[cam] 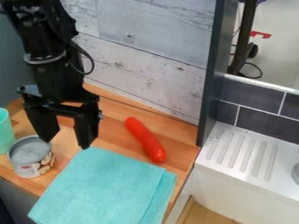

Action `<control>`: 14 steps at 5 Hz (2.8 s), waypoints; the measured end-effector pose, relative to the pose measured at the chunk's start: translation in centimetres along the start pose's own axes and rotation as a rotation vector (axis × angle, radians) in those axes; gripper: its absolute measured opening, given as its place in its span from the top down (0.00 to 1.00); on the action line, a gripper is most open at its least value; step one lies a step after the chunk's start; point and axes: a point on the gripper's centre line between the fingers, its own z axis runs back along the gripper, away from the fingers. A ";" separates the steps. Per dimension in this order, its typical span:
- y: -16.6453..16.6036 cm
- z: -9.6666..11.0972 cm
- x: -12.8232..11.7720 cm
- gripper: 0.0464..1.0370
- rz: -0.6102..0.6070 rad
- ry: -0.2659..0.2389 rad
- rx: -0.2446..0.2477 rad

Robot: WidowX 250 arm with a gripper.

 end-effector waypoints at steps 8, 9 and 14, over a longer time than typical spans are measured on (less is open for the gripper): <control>13.6 -0.7 2.5 0.04 -0.061 -0.016 0.180; 14.4 -1.6 3.0 0.04 -0.054 0.000 0.176; 17.5 -3.8 3.9 0.04 0.003 0.024 0.143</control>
